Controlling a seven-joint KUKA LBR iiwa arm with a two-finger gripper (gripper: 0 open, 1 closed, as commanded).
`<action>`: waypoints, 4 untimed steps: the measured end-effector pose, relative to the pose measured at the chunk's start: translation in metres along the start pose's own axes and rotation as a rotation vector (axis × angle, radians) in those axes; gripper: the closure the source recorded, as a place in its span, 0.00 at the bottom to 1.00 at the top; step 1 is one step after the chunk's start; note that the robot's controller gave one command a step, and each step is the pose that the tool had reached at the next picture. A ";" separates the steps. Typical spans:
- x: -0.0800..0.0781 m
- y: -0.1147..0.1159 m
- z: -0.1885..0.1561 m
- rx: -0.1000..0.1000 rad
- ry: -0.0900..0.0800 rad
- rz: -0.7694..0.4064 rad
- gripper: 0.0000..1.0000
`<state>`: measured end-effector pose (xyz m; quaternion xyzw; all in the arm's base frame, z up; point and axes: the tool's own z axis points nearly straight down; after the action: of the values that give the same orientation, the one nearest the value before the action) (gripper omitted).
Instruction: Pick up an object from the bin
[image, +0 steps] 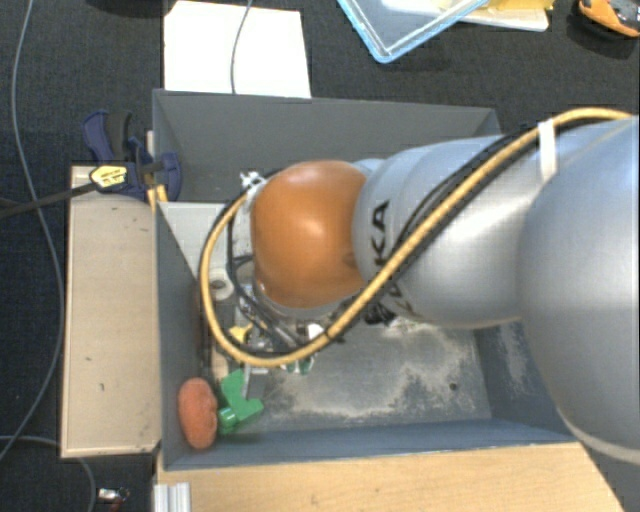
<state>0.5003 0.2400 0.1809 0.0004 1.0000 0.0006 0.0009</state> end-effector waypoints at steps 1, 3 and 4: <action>-0.033 -0.016 0.076 -0.001 -0.003 -0.099 0.00; -0.064 -0.083 0.108 -0.005 -0.016 -0.316 0.00; -0.065 -0.090 0.110 -0.005 -0.017 -0.369 0.00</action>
Offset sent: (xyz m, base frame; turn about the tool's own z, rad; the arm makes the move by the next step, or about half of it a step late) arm 0.0410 -0.0281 -0.1109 -0.1634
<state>0.5650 0.1503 0.0709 -0.1830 0.9831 0.0032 0.0094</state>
